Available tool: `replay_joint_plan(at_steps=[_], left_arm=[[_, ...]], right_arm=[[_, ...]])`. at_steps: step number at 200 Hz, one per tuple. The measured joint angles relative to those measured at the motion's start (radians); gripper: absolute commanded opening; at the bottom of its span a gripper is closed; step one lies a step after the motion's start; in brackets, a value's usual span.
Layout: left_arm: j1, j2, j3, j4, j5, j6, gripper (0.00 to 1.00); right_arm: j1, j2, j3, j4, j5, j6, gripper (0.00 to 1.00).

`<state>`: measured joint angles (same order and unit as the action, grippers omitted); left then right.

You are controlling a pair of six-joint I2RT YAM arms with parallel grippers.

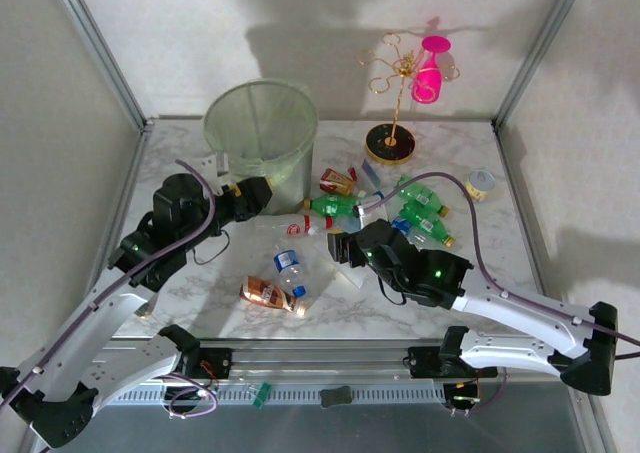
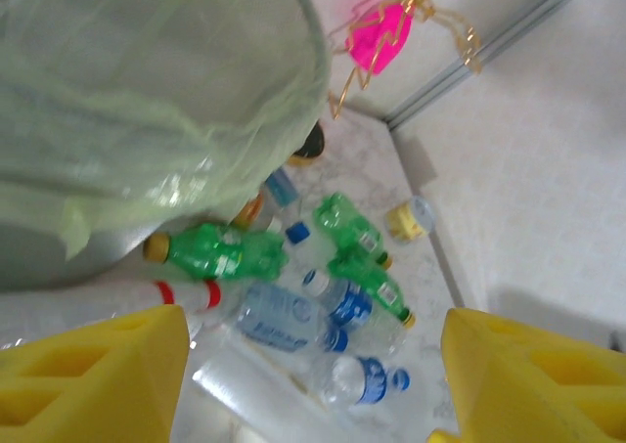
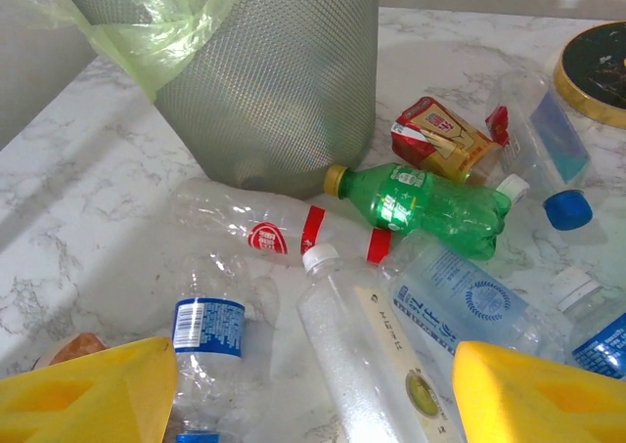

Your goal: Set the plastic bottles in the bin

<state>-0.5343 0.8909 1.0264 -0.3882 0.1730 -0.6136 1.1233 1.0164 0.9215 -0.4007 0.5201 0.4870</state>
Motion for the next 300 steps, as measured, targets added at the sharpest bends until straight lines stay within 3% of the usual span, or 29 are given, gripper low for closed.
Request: replay_joint_plan(at_steps=[69,114,220,265,300], left_arm=[[-0.001,-0.01,-0.205,-0.066,-0.002,-0.153,0.71],[-0.061,0.158,-0.256,-0.08,-0.04,-0.238,0.73],[-0.171,0.561,-0.193,-0.046,-0.151,-0.259,0.74],[-0.172,0.691,-0.135,0.014,-0.15,-0.255,0.66],[-0.172,0.71,-0.134,0.029,-0.146,-0.251,0.59]], right_arm=[[0.0,-0.009,-0.005,0.004,0.043,0.0,0.75],[-0.002,-0.048,-0.006,0.005,0.063,0.01,0.76],[-0.023,-0.129,-0.056,0.015,0.082,0.057,0.78],[-0.027,-0.138,-0.058,0.014,0.082,0.057,0.78],[-0.028,-0.176,-0.06,0.014,0.09,0.057,0.78]])
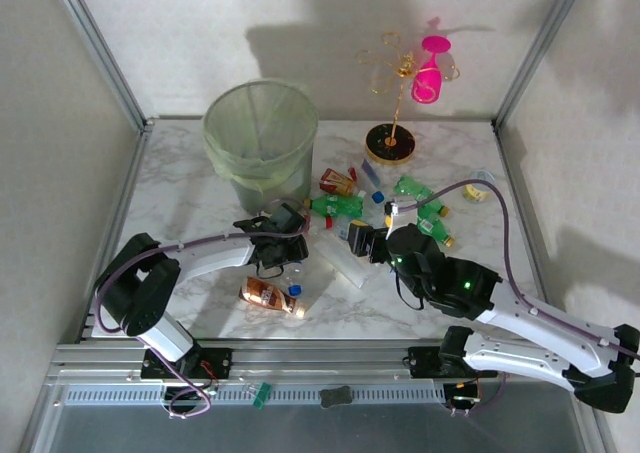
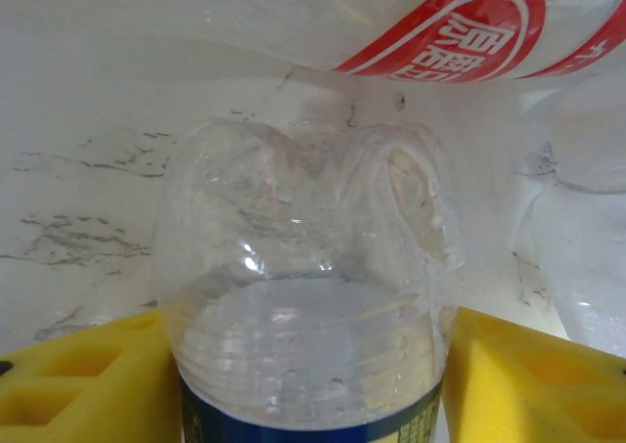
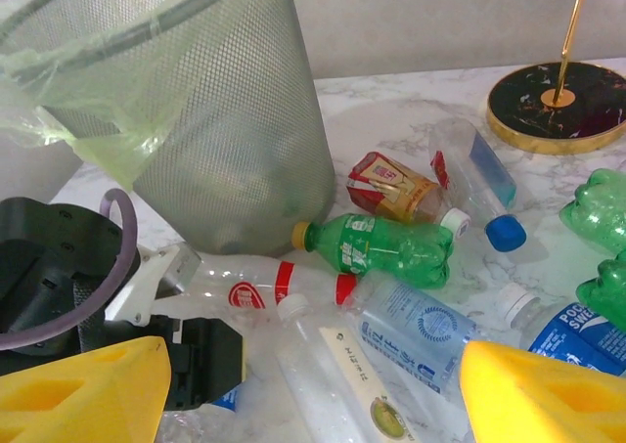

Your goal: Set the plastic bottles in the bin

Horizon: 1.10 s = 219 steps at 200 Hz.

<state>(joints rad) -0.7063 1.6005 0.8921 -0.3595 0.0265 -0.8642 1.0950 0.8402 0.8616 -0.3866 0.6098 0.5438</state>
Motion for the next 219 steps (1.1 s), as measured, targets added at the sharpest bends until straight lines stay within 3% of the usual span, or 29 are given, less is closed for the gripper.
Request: replay_joint_plan(at_steps=[91,184,219], left_arm=[[-0.001,-0.036,0.004,-0.006,-0.004,0.012,0.53],[-0.04,-0.346,0.074,-0.042,-0.067,0.095,0.5],[-0.047,-0.425,0.09,-0.033,-0.018,0.191,0.5]], right_arm=[[-0.006,-0.023,-0.002,-0.011,0.016,0.0,0.78],[-0.008,-0.016,-0.002,-0.028,0.019,-0.003,0.78],[-0.011,0.005,-0.002,-0.022,0.018,-0.008,0.79]])
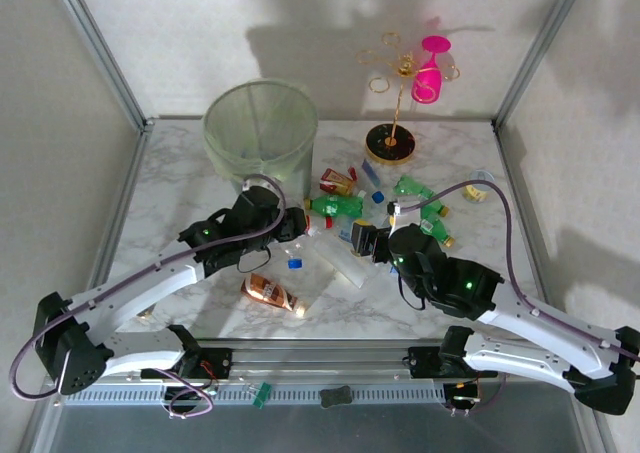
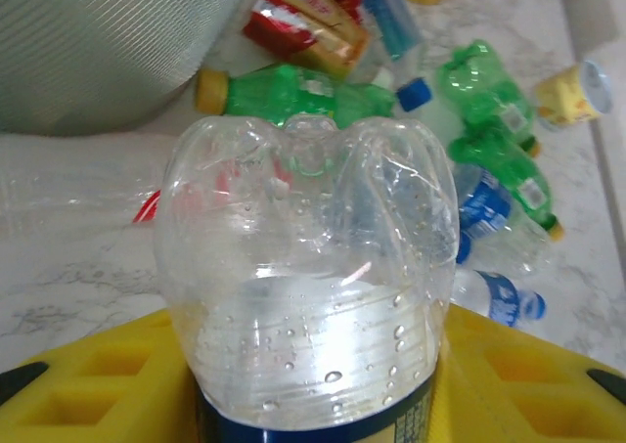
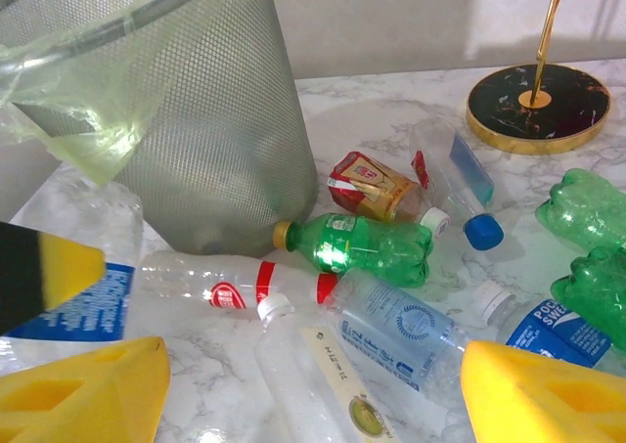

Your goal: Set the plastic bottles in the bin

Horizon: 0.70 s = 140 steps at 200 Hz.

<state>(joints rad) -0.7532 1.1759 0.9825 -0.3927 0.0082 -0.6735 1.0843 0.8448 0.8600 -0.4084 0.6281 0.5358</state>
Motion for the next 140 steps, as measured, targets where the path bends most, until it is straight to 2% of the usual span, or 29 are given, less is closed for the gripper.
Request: replay_joint_plan(at_steps=[42,81,116,140], left_arm=[[-0.001,-0.054,0.075,0.005,0.071,0.122,0.48],[-0.001,-0.06,0.223,0.013,0.059,0.227,0.47],[0.006,0.011,0.385,0.012,0.021,0.285,0.45],[0.06,0.077,0.45,0.023,0.042,0.281,0.43]], right_arm=[[0.0,0.006,0.0,0.0,0.0,0.0,0.79],[-0.002,0.008,0.0,0.003,-0.003,-0.004,0.79],[-0.002,0.023,0.0,0.008,-0.004,-0.005,0.79],[-0.003,0.024,0.0,0.018,-0.004,-0.009,0.79]])
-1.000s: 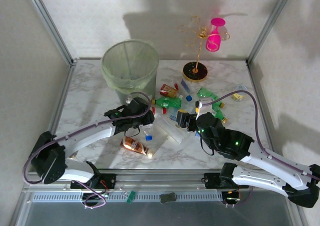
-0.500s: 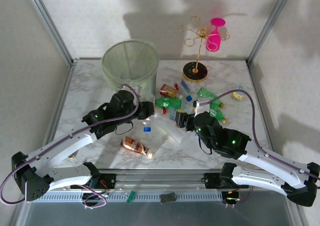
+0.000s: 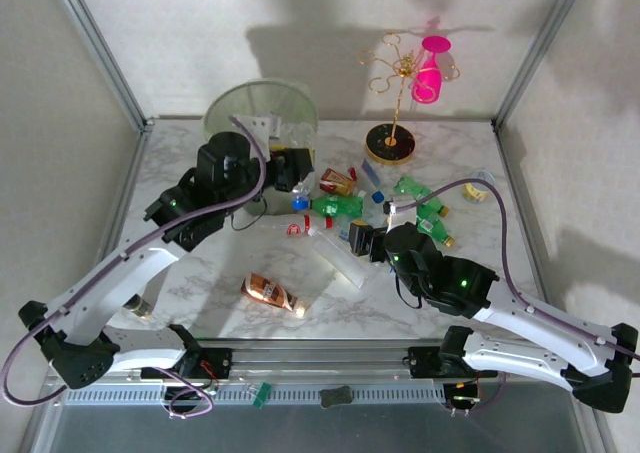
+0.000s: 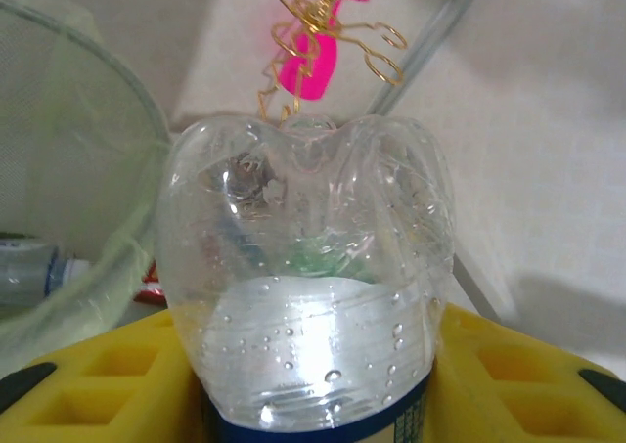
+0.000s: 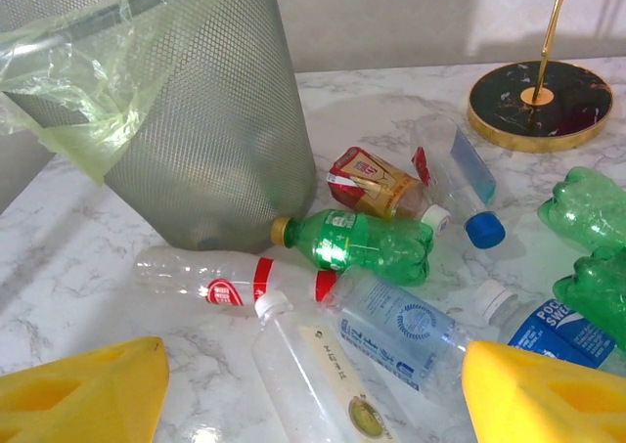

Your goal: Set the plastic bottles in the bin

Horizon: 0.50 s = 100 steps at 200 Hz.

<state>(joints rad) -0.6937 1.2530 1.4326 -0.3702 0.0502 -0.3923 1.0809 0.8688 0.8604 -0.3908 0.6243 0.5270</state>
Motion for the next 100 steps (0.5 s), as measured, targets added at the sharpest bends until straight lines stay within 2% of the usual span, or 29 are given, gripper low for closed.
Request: replay_joint_plan(at_steps=[66,100], left_arm=[[0.303,0.14,0.054,0.085,0.114,-0.136,0.42],[0.372,0.212,0.114,0.145,0.141,-0.205,0.42]], right_arm=[[-0.003,0.002,0.005,0.013,0.004,-0.006,0.79],[-0.008,0.002,0.005,0.013,0.004,-0.01,0.79]])
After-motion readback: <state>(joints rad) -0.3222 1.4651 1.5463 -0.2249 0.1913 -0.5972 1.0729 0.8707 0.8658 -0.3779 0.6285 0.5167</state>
